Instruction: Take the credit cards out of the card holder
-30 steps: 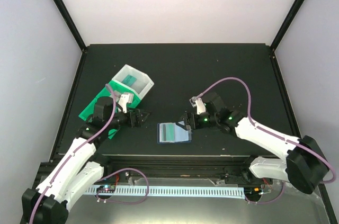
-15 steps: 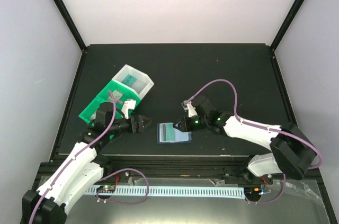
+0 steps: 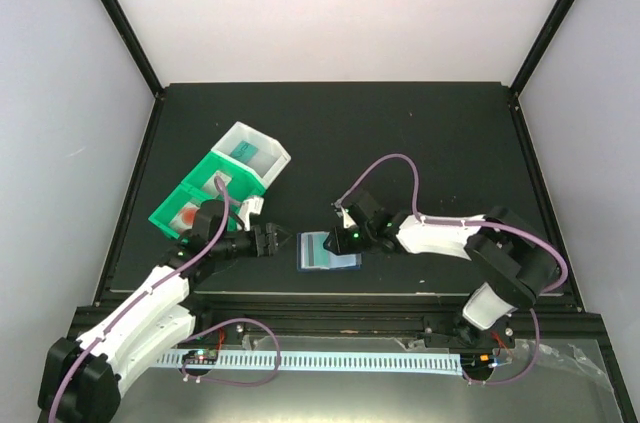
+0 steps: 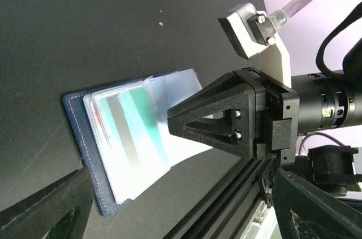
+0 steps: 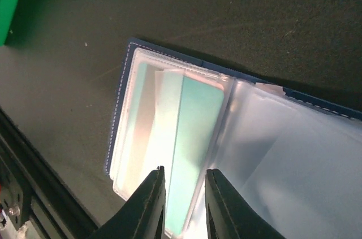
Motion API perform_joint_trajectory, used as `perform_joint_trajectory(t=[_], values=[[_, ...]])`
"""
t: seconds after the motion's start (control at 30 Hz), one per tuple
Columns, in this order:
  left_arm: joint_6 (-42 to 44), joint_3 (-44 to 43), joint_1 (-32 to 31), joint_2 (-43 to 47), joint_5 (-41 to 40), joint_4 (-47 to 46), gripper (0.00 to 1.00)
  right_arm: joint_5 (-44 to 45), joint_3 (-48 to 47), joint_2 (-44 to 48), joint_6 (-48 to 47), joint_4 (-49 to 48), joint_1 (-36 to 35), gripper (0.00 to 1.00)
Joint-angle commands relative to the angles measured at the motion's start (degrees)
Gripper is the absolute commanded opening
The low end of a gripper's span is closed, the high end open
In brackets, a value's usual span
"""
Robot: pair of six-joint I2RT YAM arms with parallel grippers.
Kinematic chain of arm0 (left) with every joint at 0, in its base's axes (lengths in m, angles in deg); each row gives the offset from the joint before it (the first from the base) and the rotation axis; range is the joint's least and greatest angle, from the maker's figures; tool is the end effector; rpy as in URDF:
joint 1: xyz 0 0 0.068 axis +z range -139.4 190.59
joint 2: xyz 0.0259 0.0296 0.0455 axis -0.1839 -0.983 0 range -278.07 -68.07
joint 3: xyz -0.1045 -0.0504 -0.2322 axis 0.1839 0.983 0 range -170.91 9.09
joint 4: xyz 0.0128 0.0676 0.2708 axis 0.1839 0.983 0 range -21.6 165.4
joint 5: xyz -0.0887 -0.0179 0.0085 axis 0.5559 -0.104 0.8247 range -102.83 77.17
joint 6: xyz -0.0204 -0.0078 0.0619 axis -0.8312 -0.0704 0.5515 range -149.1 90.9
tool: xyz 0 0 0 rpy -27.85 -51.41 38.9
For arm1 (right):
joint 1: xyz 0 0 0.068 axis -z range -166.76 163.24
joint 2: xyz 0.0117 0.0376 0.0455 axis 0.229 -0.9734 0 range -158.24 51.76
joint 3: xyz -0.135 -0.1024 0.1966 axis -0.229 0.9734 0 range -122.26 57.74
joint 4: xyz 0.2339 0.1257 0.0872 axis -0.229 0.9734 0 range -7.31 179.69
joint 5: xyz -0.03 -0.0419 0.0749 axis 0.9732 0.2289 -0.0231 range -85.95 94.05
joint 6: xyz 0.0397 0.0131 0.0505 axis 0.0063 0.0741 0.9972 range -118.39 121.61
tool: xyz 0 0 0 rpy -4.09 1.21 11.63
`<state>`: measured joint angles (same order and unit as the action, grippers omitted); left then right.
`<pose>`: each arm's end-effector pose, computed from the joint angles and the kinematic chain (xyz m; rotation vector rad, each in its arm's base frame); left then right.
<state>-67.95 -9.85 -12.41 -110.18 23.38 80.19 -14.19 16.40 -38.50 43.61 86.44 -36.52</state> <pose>0.1680 -0.1044 0.1662 0.0716 2.3452 -1.2680 0.1909 0.2506 0.1063 -0.3344 2.7293 0.9728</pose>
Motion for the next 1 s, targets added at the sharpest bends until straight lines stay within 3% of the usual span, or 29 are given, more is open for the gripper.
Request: perform_joint_trajectory(t=[0.0,0.37,0.97], values=[[-3.8,1.2,-1.2,-1.1,-0.8,-5.4,0.88,1.6,-1.6,-2.1,0.3,-1.8,-0.8,0.22],[-7.0,2.9,-3.3,-4.7,-2.4,-8.6,0.85,4.4,0.7,-5.3,0.6,-3.2,-0.8,0.11],[-15.7,6.3,-7.1,-14.3,-1.9,-28.1,0.90,3.7,4.2,-8.0,1.5,-7.3,-0.9,0.03]])
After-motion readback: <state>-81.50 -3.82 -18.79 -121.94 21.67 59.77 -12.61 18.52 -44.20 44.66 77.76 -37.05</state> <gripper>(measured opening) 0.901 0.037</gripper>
